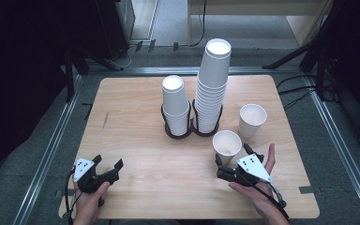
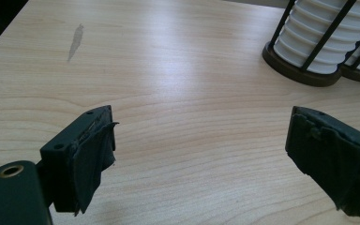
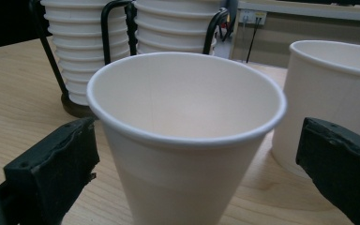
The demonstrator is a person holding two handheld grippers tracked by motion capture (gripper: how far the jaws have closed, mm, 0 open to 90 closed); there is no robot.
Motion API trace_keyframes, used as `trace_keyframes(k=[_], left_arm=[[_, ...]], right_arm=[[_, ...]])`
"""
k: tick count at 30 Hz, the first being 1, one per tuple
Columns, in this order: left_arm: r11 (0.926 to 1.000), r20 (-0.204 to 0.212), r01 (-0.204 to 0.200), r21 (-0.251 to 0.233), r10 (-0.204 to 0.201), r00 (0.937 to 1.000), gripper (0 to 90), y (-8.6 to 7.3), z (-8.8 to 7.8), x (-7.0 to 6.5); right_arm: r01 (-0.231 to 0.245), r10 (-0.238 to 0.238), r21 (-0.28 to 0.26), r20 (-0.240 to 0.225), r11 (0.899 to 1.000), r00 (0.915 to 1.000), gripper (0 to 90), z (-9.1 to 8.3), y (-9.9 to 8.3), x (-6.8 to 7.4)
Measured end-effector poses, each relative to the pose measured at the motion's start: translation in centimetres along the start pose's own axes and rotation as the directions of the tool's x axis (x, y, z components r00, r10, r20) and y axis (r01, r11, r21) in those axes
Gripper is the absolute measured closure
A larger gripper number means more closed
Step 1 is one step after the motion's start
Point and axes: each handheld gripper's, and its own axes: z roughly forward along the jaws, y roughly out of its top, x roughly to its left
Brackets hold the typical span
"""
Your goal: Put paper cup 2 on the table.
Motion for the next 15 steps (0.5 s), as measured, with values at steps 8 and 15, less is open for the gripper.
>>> trace_keyframes(k=[8,15], left_arm=[[1.0000,0.008,0.000,0.001,0.000,1.0000,8.9,-0.1,0.0,0.0],[1.0000,0.007,-0.003,0.005,0.003,1.0000,8.9,-0.1,0.1,-0.1]], right_arm=[[0.001,0.000,-0.008,0.027,1.000,0.9996,0.0,-1.5,0.0,-1.7],[-0.002,0.003,-0.008,0.032,1.000,0.9995,0.0,-2.4,-0.3,-2.9]])
